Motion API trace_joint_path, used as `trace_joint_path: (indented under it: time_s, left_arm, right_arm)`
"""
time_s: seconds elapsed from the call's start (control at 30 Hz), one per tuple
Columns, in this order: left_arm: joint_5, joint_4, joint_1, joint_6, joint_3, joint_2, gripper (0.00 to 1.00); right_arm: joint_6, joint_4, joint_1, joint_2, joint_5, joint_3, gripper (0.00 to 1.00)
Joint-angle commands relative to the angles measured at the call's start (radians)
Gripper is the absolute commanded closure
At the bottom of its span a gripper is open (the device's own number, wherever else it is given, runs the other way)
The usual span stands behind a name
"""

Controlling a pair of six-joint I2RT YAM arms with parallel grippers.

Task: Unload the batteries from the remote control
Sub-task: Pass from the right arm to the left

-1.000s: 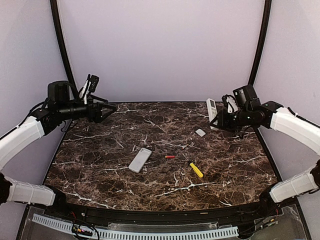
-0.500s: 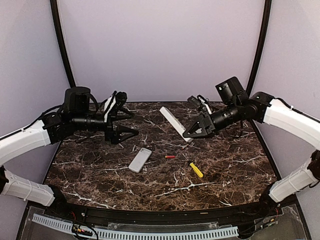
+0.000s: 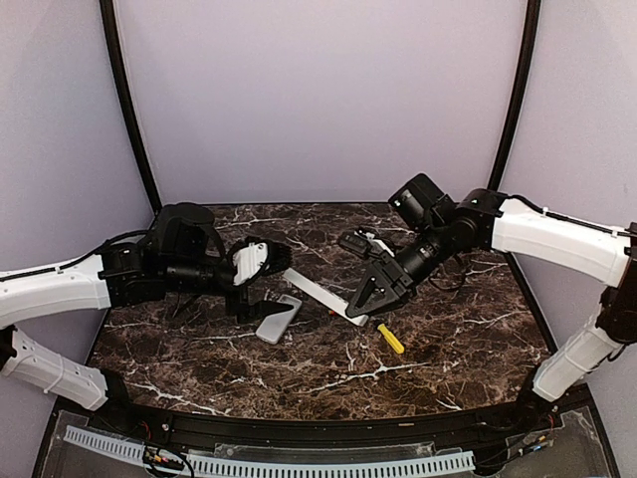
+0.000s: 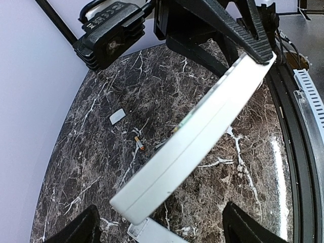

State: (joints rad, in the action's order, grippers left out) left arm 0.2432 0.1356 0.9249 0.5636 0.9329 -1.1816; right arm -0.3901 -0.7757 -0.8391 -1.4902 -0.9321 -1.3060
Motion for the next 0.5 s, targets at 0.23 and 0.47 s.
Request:
trace_joint_path:
  time_s: [0.23, 0.47]
  left_arm:
    - [-0.046, 0.001, 0.061, 0.055, -0.026, -0.015, 0.29]
    - [-0.070, 0.000, 0.101, 0.063, -0.037, -0.036, 0.50]
  right_arm:
    - [0.112, -0.108, -0.035, -0.100, -0.083, -0.093, 0.86]
    - [0.140, -0.147, -0.036, -0.128, -0.079, -0.118, 0.87]
